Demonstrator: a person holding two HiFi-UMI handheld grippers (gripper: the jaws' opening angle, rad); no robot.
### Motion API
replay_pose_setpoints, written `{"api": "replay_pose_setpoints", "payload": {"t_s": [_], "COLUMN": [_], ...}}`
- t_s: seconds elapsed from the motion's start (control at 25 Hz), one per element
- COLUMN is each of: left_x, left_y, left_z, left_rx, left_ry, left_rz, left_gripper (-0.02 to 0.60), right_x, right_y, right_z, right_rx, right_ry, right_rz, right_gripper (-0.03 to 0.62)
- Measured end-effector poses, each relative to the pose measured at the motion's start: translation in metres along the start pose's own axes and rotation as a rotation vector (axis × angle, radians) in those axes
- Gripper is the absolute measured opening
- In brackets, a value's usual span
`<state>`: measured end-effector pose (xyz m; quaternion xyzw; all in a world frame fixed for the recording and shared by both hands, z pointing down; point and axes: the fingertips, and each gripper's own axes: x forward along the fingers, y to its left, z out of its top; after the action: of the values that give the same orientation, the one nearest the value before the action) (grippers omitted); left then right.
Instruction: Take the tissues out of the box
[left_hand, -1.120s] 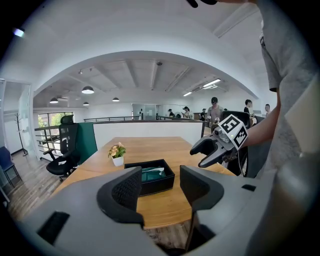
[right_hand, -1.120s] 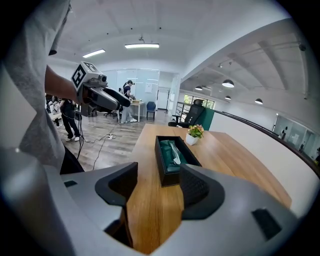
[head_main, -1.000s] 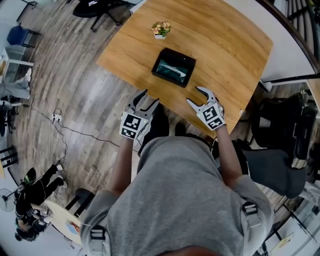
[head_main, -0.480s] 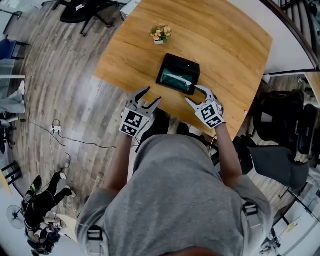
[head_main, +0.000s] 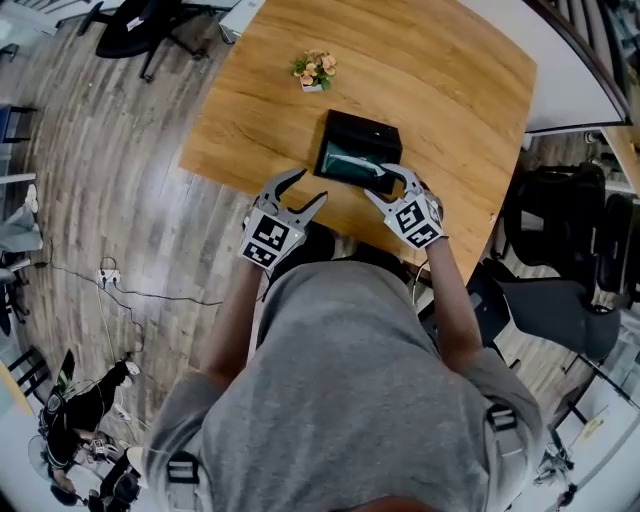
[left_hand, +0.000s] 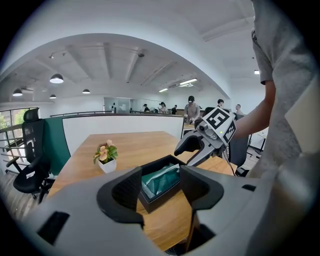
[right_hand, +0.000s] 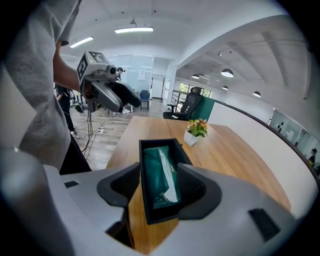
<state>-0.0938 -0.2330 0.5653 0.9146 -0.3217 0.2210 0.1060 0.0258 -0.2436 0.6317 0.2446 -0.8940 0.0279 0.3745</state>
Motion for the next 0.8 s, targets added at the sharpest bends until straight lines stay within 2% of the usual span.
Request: {"api": "replay_pose_setpoints", "payload": {"t_s": [0.44,0.8], "left_x": [0.007,0.017], "left_y": [0.006,-0.002], "left_z": [0.002,-0.009], "left_rx": [0.023,0.012], "left_ry": [0.012,0.081], "left_rz": [-0.05,-0.078], "left_gripper": [0.255,0.255], "right_x": [0.014,0.018], "right_y": [0.002,0.001], "right_z": [0.003,-0.005], "right_rx": [0.0,0.033], "right_ry": [0.016,-0.012], "right_rz": [-0.01,0.009], "right_gripper": [0.232,0.23]}}
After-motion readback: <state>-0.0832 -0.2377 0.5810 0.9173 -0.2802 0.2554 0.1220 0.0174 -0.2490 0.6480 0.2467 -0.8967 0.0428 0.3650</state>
